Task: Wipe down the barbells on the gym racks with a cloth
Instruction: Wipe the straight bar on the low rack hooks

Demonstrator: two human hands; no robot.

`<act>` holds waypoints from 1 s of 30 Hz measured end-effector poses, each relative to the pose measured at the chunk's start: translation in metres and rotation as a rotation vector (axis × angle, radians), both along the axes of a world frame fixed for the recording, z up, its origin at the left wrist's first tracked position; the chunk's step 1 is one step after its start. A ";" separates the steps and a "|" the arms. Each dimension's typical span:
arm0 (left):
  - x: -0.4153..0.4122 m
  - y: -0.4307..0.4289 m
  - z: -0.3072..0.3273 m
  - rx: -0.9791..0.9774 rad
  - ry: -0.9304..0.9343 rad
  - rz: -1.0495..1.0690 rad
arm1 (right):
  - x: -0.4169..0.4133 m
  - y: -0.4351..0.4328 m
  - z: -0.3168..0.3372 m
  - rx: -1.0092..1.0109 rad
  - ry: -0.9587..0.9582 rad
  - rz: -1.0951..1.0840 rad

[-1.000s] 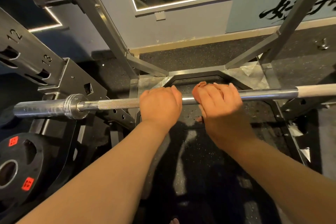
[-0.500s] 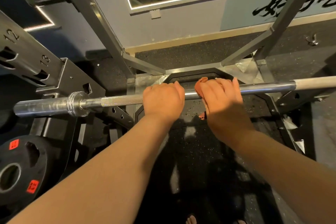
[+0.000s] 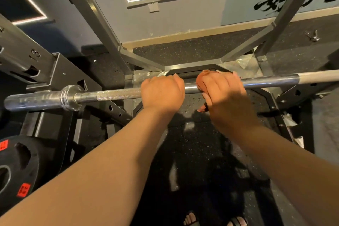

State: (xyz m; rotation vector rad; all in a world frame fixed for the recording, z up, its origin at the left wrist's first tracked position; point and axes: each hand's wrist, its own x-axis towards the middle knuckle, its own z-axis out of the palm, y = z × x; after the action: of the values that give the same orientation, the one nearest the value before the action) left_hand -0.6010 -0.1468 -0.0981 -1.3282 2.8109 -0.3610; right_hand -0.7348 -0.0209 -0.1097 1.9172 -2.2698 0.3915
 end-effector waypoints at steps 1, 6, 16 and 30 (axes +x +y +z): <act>0.000 0.000 0.000 0.002 -0.010 -0.008 | -0.010 0.002 0.001 0.032 0.043 -0.012; -0.002 -0.006 0.004 0.044 0.004 -0.021 | -0.027 0.013 -0.006 -0.149 -0.102 -0.242; -0.001 -0.007 0.005 -0.024 -0.046 -0.075 | 0.003 -0.016 -0.016 -0.155 0.041 0.009; -0.005 -0.014 0.005 -0.060 -0.205 -0.070 | 0.003 -0.027 -0.020 -0.314 0.034 -0.128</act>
State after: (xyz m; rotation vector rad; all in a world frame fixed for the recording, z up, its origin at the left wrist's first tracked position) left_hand -0.6061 -0.1605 -0.0935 -1.1326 2.7000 -0.5537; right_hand -0.7321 -0.0482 -0.1299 1.6045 -2.1440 0.6485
